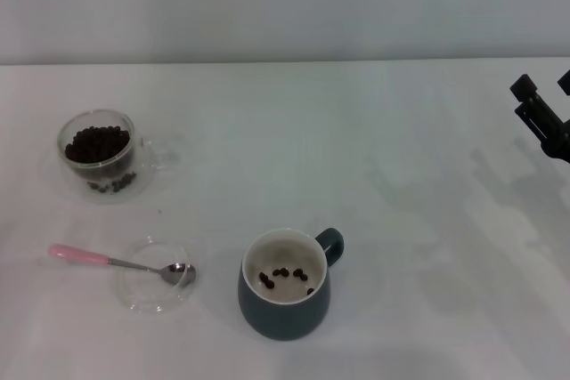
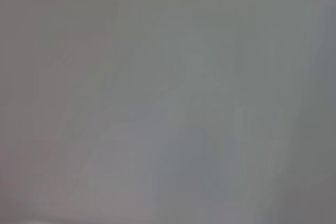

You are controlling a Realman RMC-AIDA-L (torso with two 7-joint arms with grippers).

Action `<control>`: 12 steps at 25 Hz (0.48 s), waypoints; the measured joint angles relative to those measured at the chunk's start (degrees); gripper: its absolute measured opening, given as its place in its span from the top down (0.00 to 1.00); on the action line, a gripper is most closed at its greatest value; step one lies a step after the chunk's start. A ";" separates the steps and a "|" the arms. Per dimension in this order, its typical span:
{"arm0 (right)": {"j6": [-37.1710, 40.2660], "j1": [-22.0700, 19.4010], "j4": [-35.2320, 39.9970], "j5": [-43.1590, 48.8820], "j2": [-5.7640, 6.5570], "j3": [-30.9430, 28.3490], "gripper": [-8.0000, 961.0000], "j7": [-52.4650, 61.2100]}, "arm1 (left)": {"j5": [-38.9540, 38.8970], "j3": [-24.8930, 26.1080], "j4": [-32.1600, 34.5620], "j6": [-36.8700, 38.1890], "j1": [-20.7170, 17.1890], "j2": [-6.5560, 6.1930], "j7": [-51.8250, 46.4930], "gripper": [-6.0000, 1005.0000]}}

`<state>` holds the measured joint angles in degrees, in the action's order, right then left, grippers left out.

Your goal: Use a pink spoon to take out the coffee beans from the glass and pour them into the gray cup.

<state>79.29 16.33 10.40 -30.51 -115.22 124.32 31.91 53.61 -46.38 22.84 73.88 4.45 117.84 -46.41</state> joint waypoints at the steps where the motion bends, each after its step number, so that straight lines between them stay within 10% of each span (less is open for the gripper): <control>1: -0.07 -0.03 -0.01 0.00 0.00 -0.01 0.10 -0.04 | -0.10 1.08 -0.27 0.00 -0.15 0.45 3.58 0.13; 12: -6.85 -0.52 0.66 -2.93 -0.09 -0.49 0.10 -9.93 | -9.24 2.49 -14.62 1.82 5.86 1.34 34.13 0.13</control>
<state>72.44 15.80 11.06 -33.45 -115.32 123.83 21.98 44.37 -43.89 8.22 75.70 10.31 119.18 -12.28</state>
